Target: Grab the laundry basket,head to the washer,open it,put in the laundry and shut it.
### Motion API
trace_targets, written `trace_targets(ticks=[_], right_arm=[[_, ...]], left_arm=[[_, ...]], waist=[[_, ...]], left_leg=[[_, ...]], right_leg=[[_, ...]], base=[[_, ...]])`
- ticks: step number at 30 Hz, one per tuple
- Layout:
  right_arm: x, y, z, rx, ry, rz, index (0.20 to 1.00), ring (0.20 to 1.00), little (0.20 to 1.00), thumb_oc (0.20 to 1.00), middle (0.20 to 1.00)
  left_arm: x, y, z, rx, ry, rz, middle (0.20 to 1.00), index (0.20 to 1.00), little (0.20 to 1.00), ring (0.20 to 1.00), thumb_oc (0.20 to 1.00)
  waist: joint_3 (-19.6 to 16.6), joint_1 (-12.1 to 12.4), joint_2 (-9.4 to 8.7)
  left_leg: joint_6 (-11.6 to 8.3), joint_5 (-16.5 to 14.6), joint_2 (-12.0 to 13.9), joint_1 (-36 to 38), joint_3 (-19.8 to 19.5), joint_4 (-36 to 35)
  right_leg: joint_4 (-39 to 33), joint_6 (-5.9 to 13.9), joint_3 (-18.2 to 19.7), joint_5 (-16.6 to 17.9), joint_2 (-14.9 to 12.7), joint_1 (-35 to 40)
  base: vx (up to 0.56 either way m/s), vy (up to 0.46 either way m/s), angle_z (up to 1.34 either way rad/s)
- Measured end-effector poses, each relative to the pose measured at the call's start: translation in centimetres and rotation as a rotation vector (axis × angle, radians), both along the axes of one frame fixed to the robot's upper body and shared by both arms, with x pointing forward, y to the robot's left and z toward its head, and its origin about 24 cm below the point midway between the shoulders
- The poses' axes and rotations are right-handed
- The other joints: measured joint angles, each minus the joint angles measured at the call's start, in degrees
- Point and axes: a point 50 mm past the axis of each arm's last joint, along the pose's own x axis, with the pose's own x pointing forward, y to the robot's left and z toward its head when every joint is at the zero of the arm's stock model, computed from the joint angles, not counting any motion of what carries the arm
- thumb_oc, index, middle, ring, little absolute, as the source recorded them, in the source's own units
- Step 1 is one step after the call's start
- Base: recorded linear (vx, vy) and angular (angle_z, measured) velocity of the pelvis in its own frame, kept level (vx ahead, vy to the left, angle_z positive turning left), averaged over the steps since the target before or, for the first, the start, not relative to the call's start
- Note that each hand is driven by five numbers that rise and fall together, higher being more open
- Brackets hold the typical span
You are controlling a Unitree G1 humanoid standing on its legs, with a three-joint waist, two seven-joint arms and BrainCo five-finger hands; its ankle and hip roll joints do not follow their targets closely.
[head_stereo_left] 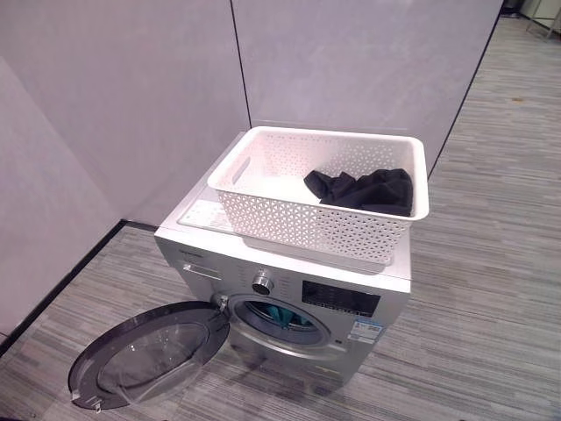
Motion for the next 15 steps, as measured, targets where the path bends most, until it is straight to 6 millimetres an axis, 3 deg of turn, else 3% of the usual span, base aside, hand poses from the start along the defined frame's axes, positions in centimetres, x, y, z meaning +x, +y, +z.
trace_targets(ticks=[6, 9, 12, 13, 15], right_arm=[[3.6, -4.0, 4.2, -0.132, -0.25, -0.076, 1.0, 1.0, 1.0, 1.0, 1.0], [5.7, -6.7, 7.7, -0.24, -0.371, -0.068, 1.0, 1.0, 1.0, 1.0, 1.0], [7.4, -9.8, 12.9, -0.388, -0.499, -0.051, 1.0, 1.0, 1.0, 1.0, 1.0], [8.1, -12.0, 16.6, -0.489, -0.596, -0.091, 1.0, 1.0, 1.0, 1.0, 1.0], [8.6, -14.0, 21.9, -0.603, -0.719, -0.111, 1.0, 1.0, 1.0, 1.0, 1.0]], left_arm=[[0.4, -0.5, -0.1, -0.013, -0.011, -0.001, 1.0, 1.0, 1.0, 1.0, 1.0], [0.1, -0.6, -0.2, -0.015, -0.003, -0.005, 1.0, 1.0, 1.0, 1.0, 1.0], [-0.1, -0.8, -0.2, -0.011, 0.007, -0.034, 1.0, 1.0, 1.0, 1.0, 1.0], [-0.1, -0.6, -0.2, -0.008, 0.007, -0.034, 1.0, 1.0, 1.0, 1.0, 1.0], [-0.2, -0.7, -0.2, -0.005, 0.015, -0.056, 1.0, 1.0, 1.0, 1.0, 1.0]], waist=[[-0.1, -0.3, -0.09], [-0.3, 0.1, -0.24], [-0.4, -0.1, 0.12], [-0.4, -0.2, -0.11], [-0.4, -0.3, 0.07]], left_leg=[[-0.07, 0.0, 0.0, -0.3, -0.1, 0.0], [-0.2, 0.0, -0.3, -0.4, -0.2, -0.4], [-0.78, 0.7, -0.9, -1.0, -0.5, -1.1], [-0.77, 0.8, -1.1, -1.1, -0.7, -1.2], [-0.78, 0.8, -1.2, -1.1, -0.9, -1.2]], right_leg=[[-6.6, 0.39, -0.5, 3.3, 0.7, 2.9], [-8.7, 0.48, -0.7, 4.4, 0.7, 3.9], [-10.2, 0.67, -1.0, 5.5, 0.4, 4.0], [-10.3, 0.61, -1.2, 5.9, 0.3, 3.9], [-10.3, 0.66, -1.5, 5.9, 0.1, 4.0]], base=[[0.01, -0.018, 0.0], [0.01, -0.004, 0.03], [0.02, -0.003, 0.06], [0.02, 0.003, 0.06], [0.01, -0.001, 0.08]])
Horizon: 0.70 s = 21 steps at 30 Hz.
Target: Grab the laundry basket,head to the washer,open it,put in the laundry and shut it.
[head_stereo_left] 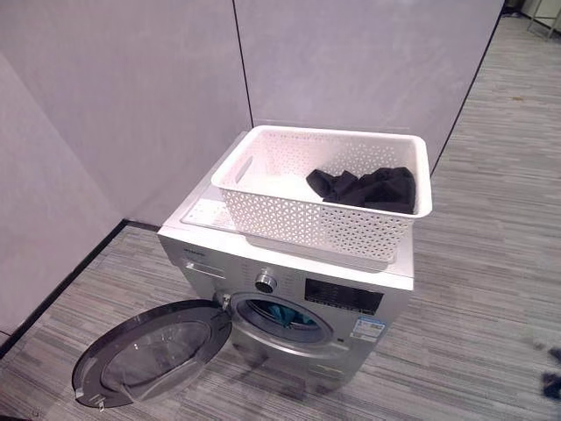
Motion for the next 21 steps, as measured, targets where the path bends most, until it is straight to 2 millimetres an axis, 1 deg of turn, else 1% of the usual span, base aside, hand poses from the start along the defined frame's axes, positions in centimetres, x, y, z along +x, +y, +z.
trace_targets(ticks=[1, 3, 4, 5, 6, 7, 8, 9, 10, 11, 12, 13, 14, 15, 16, 17, 19, 21], right_arm=[[0.2, -1.5, 5.8, -0.14, -0.155, -0.028, 1.0, 1.0, 1.0, 1.0, 1.0], [0.5, -1.9, 10.0, -0.221, -0.299, -0.043, 1.0, 1.0, 1.0, 1.0, 1.0], [0.6, -2.1, 14.9, -0.323, -0.357, -0.027, 1.0, 1.0, 1.0, 1.0, 1.0], [0.7, -1.5, 19.7, -0.421, -0.467, -0.003, 1.0, 1.0, 1.0, 1.0, 1.0], [0.8, -1.1, 21.8, -0.447, -0.522, 0.015, 1.0, 1.0, 1.0, 1.0, 1.0], [1.3, 0.8, 27.2, -0.532, -0.603, 0.067, 1.0, 1.0, 1.0, 1.0, 1.0], [2.8, 4.9, 28.8, -0.64, -0.724, 0.2, 1.0, 1.0, 1.0, 1.0, 1.0], [5.1, 14.6, 26.9, -0.897, -0.797, 0.585, 1.0, 1.0, 1.0, 1.0, 1.0], [6.5, 17.9, 24.9, -0.973, -0.719, 0.744, 1.0, 1.0, 1.0, 1.0, 1.0], [7.6, 19.8, 23.2, -1.025, -0.61, 0.849, 1.0, 1.0, 1.0, 1.0, 1.0], [9.0, 20.4, 21.1, -1.014, -0.495, 0.915, 1.0, 1.0, 1.0, 1.0, 1.0], [10.0, 20.5, 20.3, -0.982, -0.453, 0.939, 1.0, 1.0, 1.0, 1.0, 1.0], [12.4, 20.3, 19.1, -0.885, -0.405, 0.944, 1.0, 1.0, 1.0, 1.0, 1.0], [12.9, 19.4, 18.3, -0.846, -0.348, 0.919, 1.0, 1.0, 1.0, 1.0, 1.0], [13.2, 18.8, 17.9, -0.823, -0.306, 0.903, 1.0, 1.0, 1.0, 1.0, 1.0], [14.4, 18.7, 17.0, -0.779, -0.227, 0.921, 1.0, 1.0, 1.0, 1.0, 1.0], [14.9, 19.0, 16.5, -0.75, -0.19, 0.96, 1.0, 1.0, 1.0, 1.0, 1.0], [15.7, 19.2, 15.1, -0.703, -0.073, 1.02, 1.0, 1.0, 1.0, 1.0, 1.0]], left_arm=[[-0.1, 0.0, 0.0, 0.006, 0.009, -0.012, 1.0, 1.0, 1.0, 1.0, 1.0], [-0.3, 0.4, 0.1, 0.016, 0.015, -0.019, 1.0, 1.0, 1.0, 1.0, 1.0], [-0.3, 0.3, 0.0, 0.017, 0.019, -0.04, 1.0, 1.0, 1.0, 1.0, 1.0], [-0.1, 0.4, 0.1, 0.022, 0.017, -0.049, 1.0, 1.0, 1.0, 1.0, 1.0], [0.3, 0.4, 0.2, 0.023, 0.007, -0.057, 1.0, 1.0, 1.0, 1.0, 1.0], [1.5, -0.8, 0.2, -0.001, -0.033, -0.123, 1.0, 1.0, 1.0, 1.0, 1.0], [1.2, 0.0, 0.5, 0.02, -0.048, -0.111, 1.0, 1.0, 1.0, 1.0, 1.0], [0.7, 0.6, 0.4, 0.03, -0.033, -0.054, 1.0, 1.0, 1.0, 1.0, 1.0], [0.7, 0.7, 0.3, 0.035, -0.008, -0.063, 1.0, 1.0, 1.0, 1.0, 1.0], [1.1, 0.7, 0.3, 0.037, -0.009, -0.07, 1.0, 1.0, 1.0, 1.0, 1.0], [2.0, 0.5, 0.4, 0.037, -0.025, -0.091, 1.0, 1.0, 1.0, 1.0, 1.0], [2.2, 0.4, 0.4, 0.034, -0.028, -0.113, 1.0, 1.0, 1.0, 1.0, 1.0], [2.1, 0.2, 0.3, 0.027, -0.005, -0.153, 1.0, 1.0, 1.0, 1.0, 1.0], [1.9, 0.0, 0.2, 0.014, -0.003, -0.142, 1.0, 1.0, 1.0, 1.0, 1.0], [1.9, 0.0, 0.3, 0.012, -0.005, -0.142, 1.0, 1.0, 1.0, 1.0, 1.0], [1.4, 0.2, 0.2, 0.009, 0.011, -0.14, 1.0, 1.0, 1.0, 1.0, 1.0], [1.0, 0.2, 0.2, 0.007, 0.021, -0.133, 1.0, 1.0, 1.0, 1.0, 1.0], [0.7, 0.2, 0.1, -0.001, 0.025, -0.124, 1.0, 1.0, 1.0, 1.0, 1.0]], waist=[[0.0, -0.2, 0.06], [-0.1, -0.9, -1.02], [0.2, -1.0, -1.6], [0.2, -1.2, -2.38], [0.2, -1.4, -3.02], [0.9, -0.7, -1.5], [1.2, -1.8, -1.5], [0.6, -2.4, -3.06], [0.1, -2.4, -3.6], [-0.2, -2.3, -4.31], [-0.1, -1.4, -5.3], [-0.4, -0.8, -6.24], [-0.4, -0.6, -6.52], [-0.7, 0.0, -7.06], [-0.8, 1.0, -7.22], [-0.6, 1.7, -7.38], [-0.1, 2.6, -6.74], [0.6, 3.1, -5.84]], left_leg=[[-0.11, 0.1, -0.1, -0.1, -0.3, -0.2], [-0.36, 0.3, 0.1, 0.2, -0.5, -0.5], [-0.48, 0.4, 0.2, 0.3, -0.5, -0.8], [-0.49, 0.4, 0.3, 0.3, -0.5, -0.8], [-0.64, 0.4, 0.2, 0.4, -0.5, -0.4], [0.43, -1.3, -0.4, -1.0, -0.5, 3.2], [1.15, -2.3, -0.3, -1.3, -0.6, 4.4], [-0.04, -2.2, 1.0, 0.0, -1.2, 1.8], [-0.49, -2.4, 1.3, 0.2, -1.0, 1.6], [-0.48, -2.4, 1.2, -0.1, -1.0, 1.5], [-0.15, -2.0, 0.6, -0.3, -1.0, 1.0], [0.12, -1.3, 0.2, -0.4, -1.3, 0.8], [-0.06, -0.7, -0.3, -0.1, -1.3, 0.6], [0.07, -0.5, -0.8, -0.1, -1.5, 0.2], [0.21, -0.3, -1.1, -0.2, -1.9, -0.3], [0.3, 0.1, -1.6, 0.0, -2.3, -0.7], [0.31, 0.1, -1.7, -0.1, -2.5, -0.8], [0.31, 0.1, -1.7, -0.1, -2.7, -0.8]], right_leg=[[0.0, 0.13, -0.3, 0.0, 0.0, 0.0], [0.0, 0.11, -0.4, 0.0, 0.4, 0.1], [0.0, 0.12, -0.4, 0.0, 0.5, 0.1], [0.0, 0.13, -0.4, 0.0, 0.5, 0.1], [0.0, 0.11, -0.2, -0.2, 0.4, 0.3], [0.5, 0.73, 0.5, -1.1, -0.1, -0.1], [2.4, 0.57, 1.2, -1.8, -0.8, -1.3], [3.0, -0.4, 1.8, -2.7, 0.6, -0.9], [2.8, -0.42, 2.2, -2.6, 0.7, -0.9], [2.7, -0.34, 2.2, -2.6, 0.6, -1.1], [3.1, -0.22, 2.2, -2.4, 0.1, -1.5], [3.1, 0.2, 2.0, -2.1, 0.1, -1.5], [2.5, 0.78, 2.0, -1.7, -0.5, -1.2], [1.6, 0.97, 1.6, -1.5, -0.8, -1.0], [1.2, 1.12, 1.0, -1.4, -1.1, -0.7], [-0.1, 1.0, 0.7, -0.4, -1.4, -0.1], [0.0, 1.02, 0.6, -0.4, -1.5, 0.0], [0.0, 1.01, -0.2, -0.4, -1.4, 0.4]], base=[[0.02, -0.008, 0.08], [0.0, -0.002, 0.03], [0.0, 0.0, 0.0], [0.0, 0.0, 0.0], [0.05, 0.063, -0.06], [0.04, 0.097, -0.19], [0.05, 0.05, -0.46], [0.02, 0.01, -0.48], [-0.01, 0.001, -0.34], [0.0, 0.0, 0.0], [-0.01, -0.006, 0.1], [-0.01, -0.006, 0.12], [0.0, -0.002, 0.17], [0.0, -0.004, 0.19], [0.01, -0.013, 0.28], [0.01, -0.011, 0.17], [0.0, -0.016, 0.08], [0.01, -0.018, 0.12]])
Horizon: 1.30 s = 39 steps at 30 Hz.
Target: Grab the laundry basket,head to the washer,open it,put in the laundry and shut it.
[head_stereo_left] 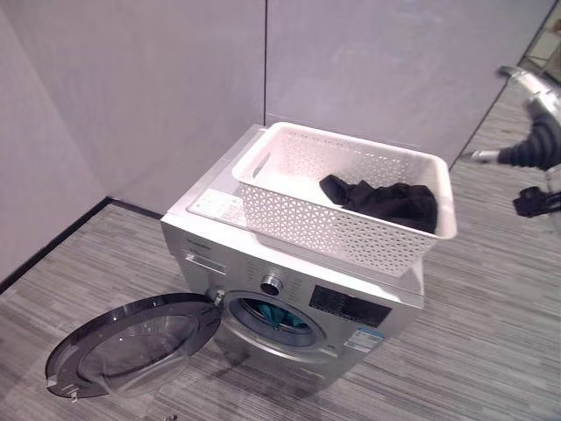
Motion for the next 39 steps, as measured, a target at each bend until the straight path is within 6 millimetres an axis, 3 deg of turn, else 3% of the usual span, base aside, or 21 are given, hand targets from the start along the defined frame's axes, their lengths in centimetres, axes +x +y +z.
trace_targets(ticks=[4, 9, 16, 20, 31, 39], right_arm=[[0.6, -1.3, -0.8, 0.003, 0.102, -0.049, 1.0, 1.0, 1.0, 1.0, 1.0], [2.0, -2.0, 0.3, 0.011, 0.151, -0.082, 1.0, 1.0, 1.0, 1.0, 1.0], [4.3, -0.1, 3.1, -0.104, 0.168, -0.059, 1.0, 1.0, 1.0, 1.0, 1.0], [4.6, 0.5, 3.8, -0.129, 0.167, -0.048, 1.0, 1.0, 1.0, 1.0, 1.0], [5.0, 1.3, 3.1, -0.16, 0.244, -0.007, 1.0, 1.0, 1.0, 1.0, 1.0], [4.5, 3.8, 2.8, -0.169, 0.301, 0.145, 1.0, 1.0, 1.0, 1.0, 1.0]], left_arm=[[-0.1, -0.2, -0.1, -0.024, 0.005, -0.003, 1.0, 1.0, 1.0, 1.0, 1.0], [0.2, -0.3, -0.1, -0.042, 0.002, -0.007, 1.0, 1.0, 1.0, 1.0, 1.0], [0.3, -0.4, -0.1, -0.052, -0.008, 0.018, 1.0, 1.0, 1.0, 1.0, 1.0], [0.6, -0.6, -0.1, -0.057, -0.015, 0.018, 1.0, 1.0, 1.0, 1.0, 1.0], [1.0, -0.9, -0.1, -0.064, -0.015, -0.016, 1.0, 1.0, 1.0, 1.0, 1.0], [0.9, -1.0, -0.1, -0.081, -0.012, -0.02, 1.0, 1.0, 1.0, 1.0, 1.0]], waist=[[0.7, 0.0, 0.31], [2.4, -0.2, -0.34], [2.5, 0.3, -0.3], [2.4, 0.8, -0.51], [1.4, 0.8, -1.96], [1.2, 0.9, -2.28]], left_leg=[[0.0, 0.0, 0.3, 0.2, -1.3, -0.1], [0.0, 0.0, 0.4, 0.1, -1.4, -0.2], [-0.36, 0.4, 0.8, 0.0, -1.4, -0.3], [-0.49, 0.5, 1.0, -0.1, -1.5, -0.4], [-0.81, 0.8, 1.5, -0.9, -1.8, -1.0], [-0.85, 1.0, 1.5, -1.0, -2.2, -1.0]], right_leg=[[0.0, -0.04, -0.9, 0.0, 0.4, 0.7], [0.0, -0.06, -0.8, -0.1, 0.4, 0.7], [0.0, -0.17, -0.7, -0.1, 0.8, 0.5], [0.0, -0.27, -0.7, -0.1, 1.2, 0.4], [0.0, -0.46, -1.5, -0.2, 1.6, -0.5], [0.0, -0.48, -1.8, -0.2, 1.6, -0.4]], base=[[0.01, -0.004, 0.11], [0.0, 0.0, 0.0], [0.0, 0.0, 0.0], [0.0, 0.0, 0.0], [0.0, 0.001, 0.01], [0.0, 0.002, 0.01]])
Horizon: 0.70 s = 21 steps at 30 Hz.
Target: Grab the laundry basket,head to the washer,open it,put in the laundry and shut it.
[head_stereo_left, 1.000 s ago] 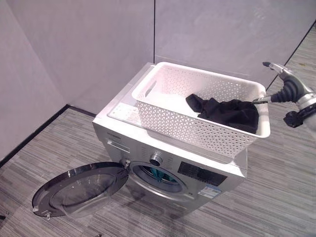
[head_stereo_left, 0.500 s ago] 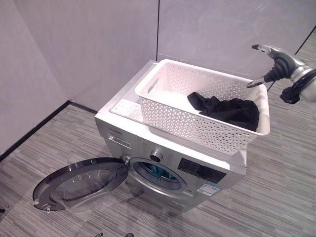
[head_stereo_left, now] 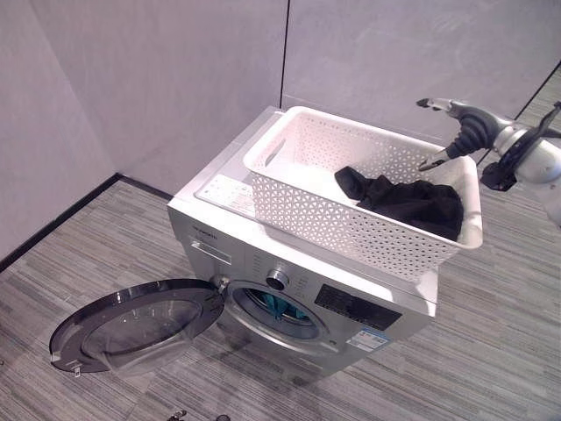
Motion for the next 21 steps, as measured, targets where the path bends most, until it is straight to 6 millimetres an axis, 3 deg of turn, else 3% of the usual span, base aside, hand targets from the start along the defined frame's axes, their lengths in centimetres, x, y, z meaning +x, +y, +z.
trace_targets(ticks=[6, 10, 12, 17, 21], right_arm=[[-0.3, 0.8, -0.6, -0.011, 0.047, 0.043, 1.0, 1.0, 1.0, 1.0, 1.0], [-1.4, 2.2, 0.1, -0.065, 0.044, 0.122, 1.0, 1.0, 1.0, 1.0, 1.0], [-2.5, 2.3, 1.0, -0.125, 0.042, 0.143, 1.0, 1.0, 1.0, 1.0, 1.0], [-2.2, 1.1, 0.5, -0.119, 0.083, 0.094, 1.0, 1.0, 1.0, 1.0, 1.0], [-2.2, 1.3, 0.0, -0.138, 0.116, 0.104, 1.0, 1.0, 1.0, 1.0, 1.0]], left_arm=[[0.0, -0.1, 0.0, -0.009, -0.001, -0.004, 1.0, 1.0, 1.0, 1.0, 1.0], [0.0, -0.1, 0.0, -0.012, 0.0, -0.002, 1.0, 1.0, 1.0, 1.0, 1.0], [-0.1, -0.1, 0.0, -0.017, 0.002, -0.003, 1.0, 1.0, 1.0, 1.0, 1.0], [-0.2, -0.2, -0.1, -0.025, 0.007, -0.005, 1.0, 1.0, 1.0, 1.0, 1.0], [-0.3, -0.3, -0.1, -0.037, 0.011, -0.009, 1.0, 1.0, 1.0, 1.0, 1.0]], waist=[[-0.2, 0.0, -0.03], [-0.3, -0.1, -0.05], [-0.4, -0.1, -0.14], [-1.2, -0.1, -0.26], [-1.6, -0.1, 0.24]], left_leg=[[-0.05, 0.2, 0.0, -0.1, -0.3, 0.0], [-0.06, 0.2, 0.0, -0.3, -0.5, 0.0], [-0.12, 0.4, 0.0, -0.6, -0.8, 0.0], [-0.11, 0.4, -0.1, -0.6, -0.8, 0.0], [-0.17, 0.4, 0.0, -0.8, -0.8, 0.0]], right_leg=[[0.0, -0.04, -0.1, 0.0, 0.0, 0.0], [0.0, -0.05, -0.2, 0.0, 0.0, 0.0], [0.0, -0.07, -0.5, 0.0, 0.0, -0.1], [0.0, -0.11, -0.4, -0.1, -0.1, -0.2], [0.0, -0.12, -0.5, -0.1, 0.0, -0.2]], base=[[0.0, 0.0, 0.0], [0.0, -0.006, 0.02], [0.0, 0.002, 0.07], [0.0, 0.0, 0.0], [0.0, 0.0, 0.01]])
